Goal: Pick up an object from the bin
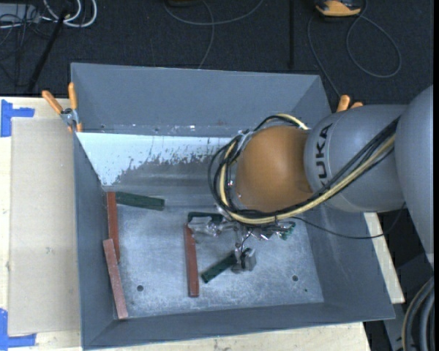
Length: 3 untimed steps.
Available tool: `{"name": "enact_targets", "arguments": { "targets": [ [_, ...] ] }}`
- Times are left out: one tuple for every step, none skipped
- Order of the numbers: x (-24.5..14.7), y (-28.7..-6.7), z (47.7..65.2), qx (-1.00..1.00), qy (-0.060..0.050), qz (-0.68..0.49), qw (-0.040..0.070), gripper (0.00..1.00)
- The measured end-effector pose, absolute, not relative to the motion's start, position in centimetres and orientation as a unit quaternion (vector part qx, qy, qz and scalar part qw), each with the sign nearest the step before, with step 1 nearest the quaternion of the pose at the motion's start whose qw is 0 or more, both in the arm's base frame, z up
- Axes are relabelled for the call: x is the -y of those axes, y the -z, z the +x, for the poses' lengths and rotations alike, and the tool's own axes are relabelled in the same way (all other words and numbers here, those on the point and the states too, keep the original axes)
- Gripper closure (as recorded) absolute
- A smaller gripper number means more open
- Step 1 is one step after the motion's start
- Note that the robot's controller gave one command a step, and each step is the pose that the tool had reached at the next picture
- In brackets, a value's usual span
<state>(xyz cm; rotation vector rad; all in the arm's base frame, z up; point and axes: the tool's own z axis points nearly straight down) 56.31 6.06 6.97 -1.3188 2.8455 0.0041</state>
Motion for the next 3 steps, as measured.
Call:
{"name": "enact_targets", "arguments": {
  "targets": [
    [-5.7, -7.0, 56.2, -0.908, 0.0, -0.418, 0.001, 1.0],
    [0.7, -19.4, 58.7, -0.913, 0.002, -0.408, 0.004, 1.0],
    [-0.3, -30.7, 55.3, -0.913, 0.001, -0.408, 0.004, 1.0]
  ]
}}
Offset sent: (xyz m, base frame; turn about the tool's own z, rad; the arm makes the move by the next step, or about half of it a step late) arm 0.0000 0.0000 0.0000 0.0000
